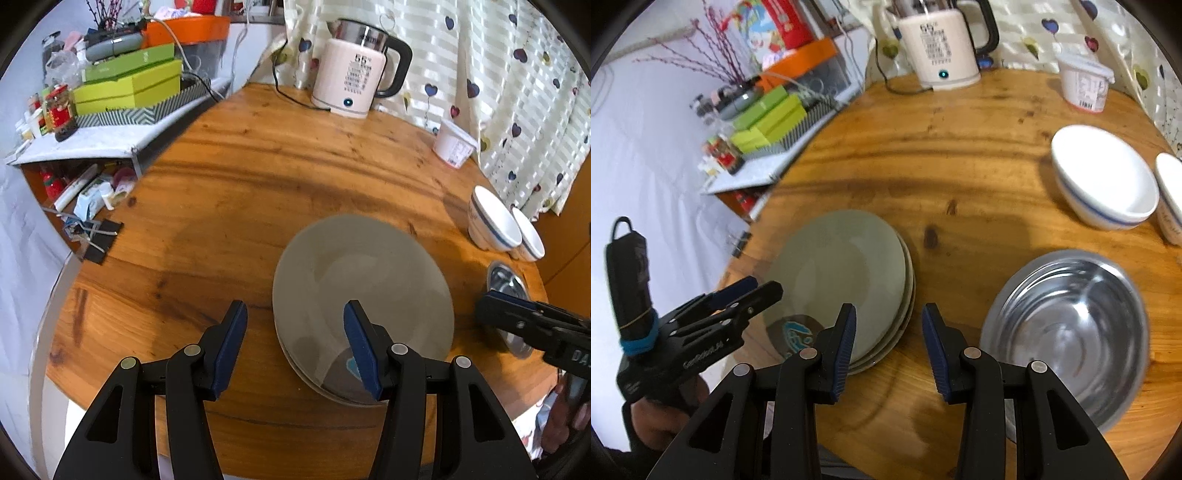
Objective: Organize plates and bowls
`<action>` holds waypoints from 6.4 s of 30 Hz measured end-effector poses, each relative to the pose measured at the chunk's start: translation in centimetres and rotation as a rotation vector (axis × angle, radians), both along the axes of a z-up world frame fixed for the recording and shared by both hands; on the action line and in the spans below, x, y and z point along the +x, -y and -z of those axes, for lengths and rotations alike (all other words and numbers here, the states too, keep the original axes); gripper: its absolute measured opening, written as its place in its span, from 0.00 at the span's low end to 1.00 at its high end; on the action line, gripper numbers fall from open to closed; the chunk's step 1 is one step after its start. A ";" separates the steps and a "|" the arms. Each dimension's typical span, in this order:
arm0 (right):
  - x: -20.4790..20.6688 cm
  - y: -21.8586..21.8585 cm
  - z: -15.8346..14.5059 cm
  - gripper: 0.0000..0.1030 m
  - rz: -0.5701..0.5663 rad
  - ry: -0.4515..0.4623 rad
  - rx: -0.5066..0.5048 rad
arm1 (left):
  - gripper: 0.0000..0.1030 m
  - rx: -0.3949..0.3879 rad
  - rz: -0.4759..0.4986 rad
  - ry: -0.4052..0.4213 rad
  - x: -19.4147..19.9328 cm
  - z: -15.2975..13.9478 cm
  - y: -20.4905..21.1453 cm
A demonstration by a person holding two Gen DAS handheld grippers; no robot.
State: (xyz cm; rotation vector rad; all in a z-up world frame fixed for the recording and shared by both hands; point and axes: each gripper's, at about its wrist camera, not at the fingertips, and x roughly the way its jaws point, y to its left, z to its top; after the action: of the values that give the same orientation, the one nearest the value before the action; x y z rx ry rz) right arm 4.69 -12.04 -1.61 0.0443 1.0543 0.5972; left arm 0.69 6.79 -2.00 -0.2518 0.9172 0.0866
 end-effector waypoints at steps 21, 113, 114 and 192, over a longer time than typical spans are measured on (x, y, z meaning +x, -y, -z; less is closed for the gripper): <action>-0.7 8.8 -2.4 0.37 0.133 0.091 0.050 | 0.53 -0.055 0.032 -0.045 2.8 1.7 0.0; 10.7 18.3 -0.6 0.21 0.407 0.010 0.117 | 0.34 -0.177 0.374 -0.032 18.4 -1.4 19.6; 10.8 18.3 -0.6 0.21 0.408 0.008 0.117 | 0.33 -0.178 0.376 -0.036 18.4 -1.3 19.6; -1.6 16.2 -4.6 0.16 0.393 0.111 0.076 | 0.24 -0.132 0.429 0.038 5.8 -5.0 18.9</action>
State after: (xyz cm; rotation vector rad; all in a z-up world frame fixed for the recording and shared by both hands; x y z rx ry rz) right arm 3.10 -28.28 3.04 0.2751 0.8838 0.2790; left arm 6.52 -12.11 2.98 -0.1738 0.9229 -0.3747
